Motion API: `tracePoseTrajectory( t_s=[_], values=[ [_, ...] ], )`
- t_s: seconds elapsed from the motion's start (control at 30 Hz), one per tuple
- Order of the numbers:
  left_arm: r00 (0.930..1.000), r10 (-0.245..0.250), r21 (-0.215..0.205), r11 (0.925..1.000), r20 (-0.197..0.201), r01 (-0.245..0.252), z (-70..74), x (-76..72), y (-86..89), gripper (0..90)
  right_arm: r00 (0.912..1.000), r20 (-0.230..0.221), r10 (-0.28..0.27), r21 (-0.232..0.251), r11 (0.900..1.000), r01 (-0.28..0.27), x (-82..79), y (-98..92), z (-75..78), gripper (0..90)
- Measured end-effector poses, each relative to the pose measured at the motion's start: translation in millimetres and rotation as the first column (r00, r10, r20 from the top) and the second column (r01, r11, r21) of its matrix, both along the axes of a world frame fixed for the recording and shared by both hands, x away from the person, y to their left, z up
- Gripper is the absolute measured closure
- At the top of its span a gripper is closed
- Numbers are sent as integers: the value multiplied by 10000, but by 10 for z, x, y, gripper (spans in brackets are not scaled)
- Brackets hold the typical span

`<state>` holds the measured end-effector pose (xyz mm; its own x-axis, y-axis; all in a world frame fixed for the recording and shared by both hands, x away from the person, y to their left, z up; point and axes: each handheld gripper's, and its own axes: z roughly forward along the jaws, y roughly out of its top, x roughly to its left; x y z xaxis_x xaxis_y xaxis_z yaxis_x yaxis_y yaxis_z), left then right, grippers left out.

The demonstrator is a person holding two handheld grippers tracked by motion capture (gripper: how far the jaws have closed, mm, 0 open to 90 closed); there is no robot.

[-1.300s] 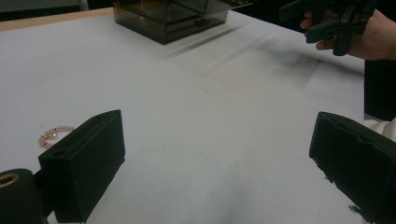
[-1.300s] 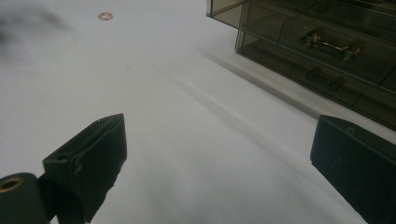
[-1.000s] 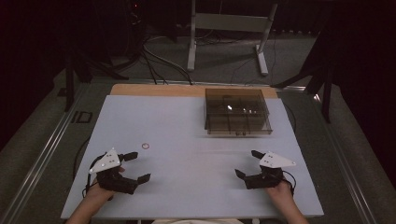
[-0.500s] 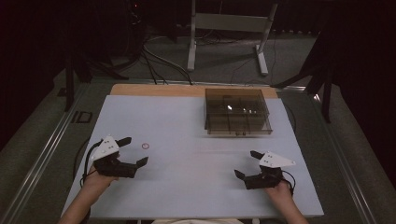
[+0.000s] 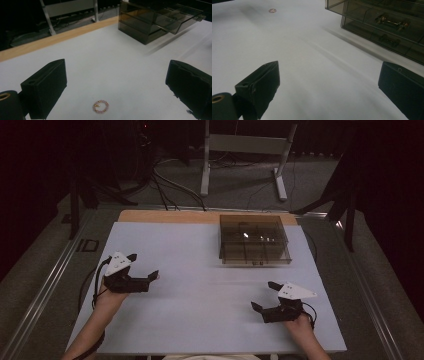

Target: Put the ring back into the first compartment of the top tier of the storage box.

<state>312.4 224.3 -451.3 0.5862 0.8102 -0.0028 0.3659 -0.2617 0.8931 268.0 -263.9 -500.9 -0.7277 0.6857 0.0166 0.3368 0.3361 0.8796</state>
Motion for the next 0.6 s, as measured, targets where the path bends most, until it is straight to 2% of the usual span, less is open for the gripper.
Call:
tracePoseTrajectory(
  t_s=[0.23,0.4,0.6],
  values=[
    [9976,192,-552,9982,-670,-229,-101,108,-14,52,10000,-17,15,28,10000,-15,-5,4,0,41],
    [9943,533,-435,9974,-925,-575,-179,161,-35,52,10000,-19,35,47,10000,-34,-7,3,1,41],
    [9922,426,-237,9987,-1171,-457,-277,182,-63,52,10000,-28,41,49,10000,-41,-11,4,2,41]
  ],
)
